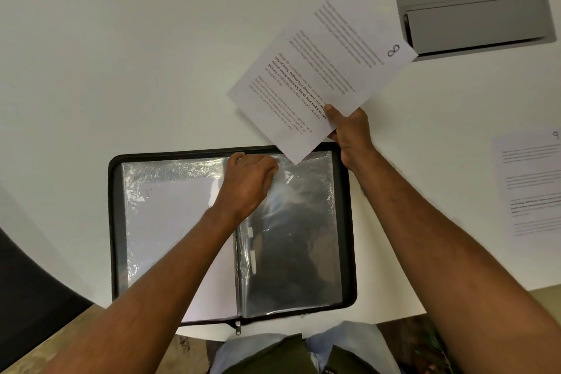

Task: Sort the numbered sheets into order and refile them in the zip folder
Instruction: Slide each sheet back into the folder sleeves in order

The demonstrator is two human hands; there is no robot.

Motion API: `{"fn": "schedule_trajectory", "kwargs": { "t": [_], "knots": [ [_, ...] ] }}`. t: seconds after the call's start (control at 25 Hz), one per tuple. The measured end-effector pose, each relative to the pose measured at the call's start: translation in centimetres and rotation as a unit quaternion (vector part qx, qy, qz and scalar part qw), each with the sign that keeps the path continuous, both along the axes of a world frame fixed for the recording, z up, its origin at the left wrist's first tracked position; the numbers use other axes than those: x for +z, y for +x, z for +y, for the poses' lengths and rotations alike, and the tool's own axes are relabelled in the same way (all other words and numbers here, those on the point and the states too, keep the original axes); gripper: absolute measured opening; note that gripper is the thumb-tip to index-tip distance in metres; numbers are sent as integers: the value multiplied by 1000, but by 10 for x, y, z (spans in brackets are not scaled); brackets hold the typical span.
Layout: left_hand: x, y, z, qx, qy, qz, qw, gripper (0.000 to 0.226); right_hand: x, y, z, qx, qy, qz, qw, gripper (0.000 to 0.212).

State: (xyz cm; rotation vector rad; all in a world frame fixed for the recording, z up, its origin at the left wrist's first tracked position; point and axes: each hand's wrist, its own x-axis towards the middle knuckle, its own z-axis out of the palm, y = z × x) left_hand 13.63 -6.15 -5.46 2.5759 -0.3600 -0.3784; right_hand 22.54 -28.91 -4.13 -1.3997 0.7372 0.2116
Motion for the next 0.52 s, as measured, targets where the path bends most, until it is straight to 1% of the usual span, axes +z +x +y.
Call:
{"fn": "schedule_trajectory", "kwargs": {
  "t": [0.12, 0.28, 0.4, 0.52],
  "knots": [
    [1, 5, 0, 0, -5, -10, 1000, 18, 0, 0, -2, 79, -12, -14, 997, 28],
    [5, 12, -3, 7, -5, -16, 1000, 18, 3, 4, -12, 164, -19, -17, 986, 28],
    [5, 12, -5, 17, 22, -22, 999, 17, 3, 7, -17, 229, -30, -14, 973, 36],
    [6, 11, -5, 26, 16, -26, 999, 16, 4, 9, -19, 283, -52, 0, 958, 39]
  ]
}}
